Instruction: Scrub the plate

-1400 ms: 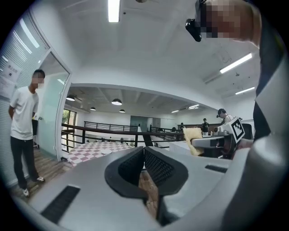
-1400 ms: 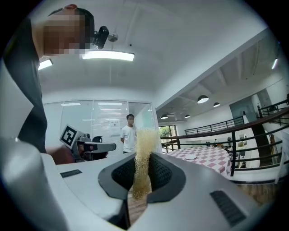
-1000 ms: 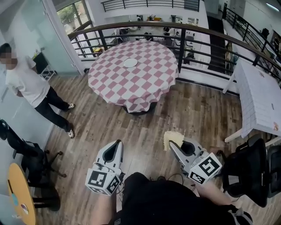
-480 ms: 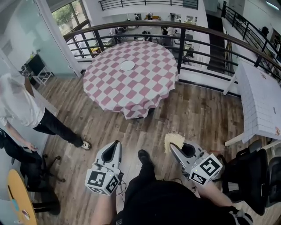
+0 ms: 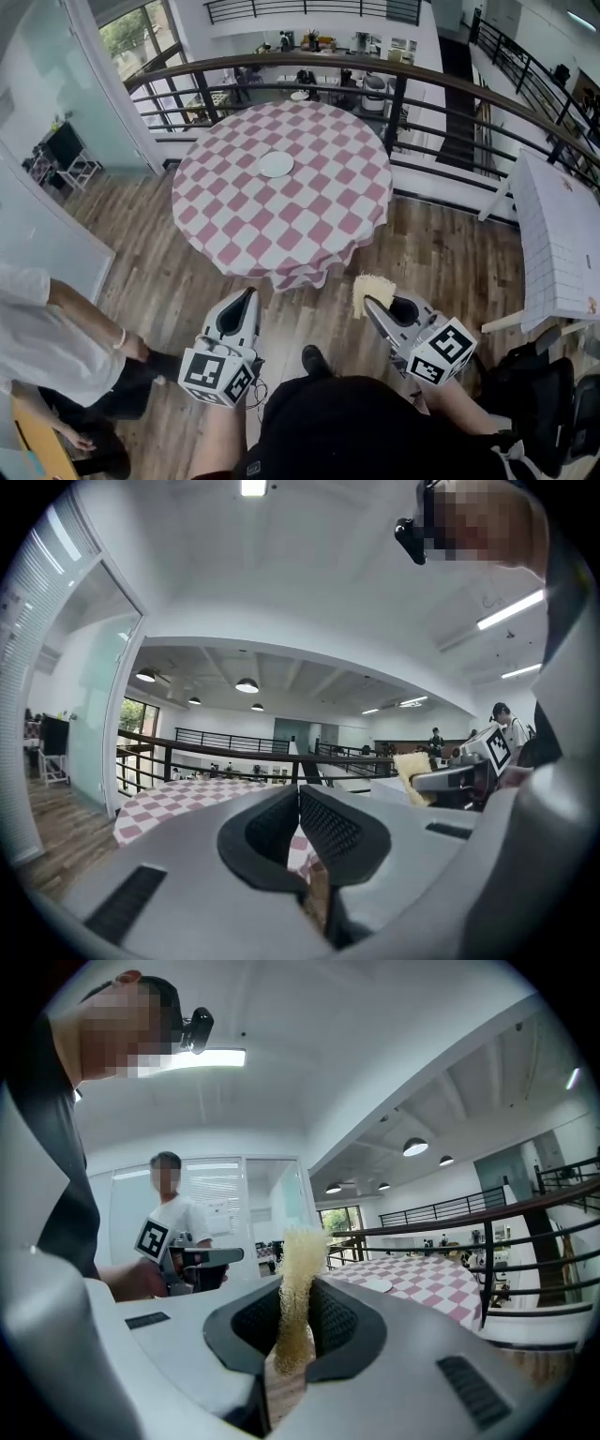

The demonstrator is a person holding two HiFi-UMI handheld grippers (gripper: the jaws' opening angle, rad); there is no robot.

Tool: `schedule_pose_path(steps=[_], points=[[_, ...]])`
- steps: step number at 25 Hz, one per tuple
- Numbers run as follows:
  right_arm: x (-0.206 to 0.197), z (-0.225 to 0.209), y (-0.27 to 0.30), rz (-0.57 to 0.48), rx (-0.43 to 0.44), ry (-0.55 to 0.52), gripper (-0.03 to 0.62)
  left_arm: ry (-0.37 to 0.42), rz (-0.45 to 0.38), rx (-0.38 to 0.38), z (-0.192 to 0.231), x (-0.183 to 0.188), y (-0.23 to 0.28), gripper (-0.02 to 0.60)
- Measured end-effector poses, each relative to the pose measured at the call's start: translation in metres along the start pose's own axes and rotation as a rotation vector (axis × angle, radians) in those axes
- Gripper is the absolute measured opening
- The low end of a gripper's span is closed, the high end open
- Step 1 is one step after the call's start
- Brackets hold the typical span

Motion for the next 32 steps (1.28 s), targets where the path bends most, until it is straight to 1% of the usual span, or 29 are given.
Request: schedule_pose_path(steps=[3, 7, 12, 15, 20, 24, 29, 32], points=[[0.015, -0.021, 0.048, -0.010, 0.005, -0.019, 0.049, 0.006, -0.015, -0.022, 0.031, 0.024, 0.025, 0.009], [0.024, -0.032, 0.102, -0.013, 0.034, -0.002, 0.049, 0.000, -0.009, -0.029, 0.071, 0.037, 0.049, 0.009], [0.020, -0.037, 0.153, 0.041, 0.108, 0.020, 0.049, -0.060, -0.006, -0.009, 0.110, 0.039, 0.066, 0.009], [0.016, -0.044, 0.179, 0.069, 0.147, 0.030, 0.049, -0.106, 0.009, 0.018, 0.130, 0.033, 0.075, 0.009], [0.005, -0.066, 0.222, 0.082, 0.208, 0.056, 0.049, -0.158, 0.024, 0.066, 0.159, 0.027, 0.098, 0.009], [-0.001, -0.098, 0.261, 0.067, 0.237, 0.074, 0.049, -0.162, 0.039, 0.085, 0.181, 0.035, 0.134, 0.009], [-0.010, -0.163, 0.316, 0.065, 0.249, 0.077, 0.049, -0.160, 0.039, 0.091, 0.212, 0.052, 0.204, 0.009], [-0.021, -0.199, 0.342, 0.073, 0.260, 0.075, 0.049, -0.153, 0.051, 0.091, 0.227, 0.053, 0.247, 0.009]])
Point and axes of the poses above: the fingertips, and each gripper's own axes: y forward along the fingers, z to its left, x out of its top, the point moved 6 cm from there along -y, backward along the fingers, and after that the axes turned 15 degrees about -y, right-handed, at the moved point
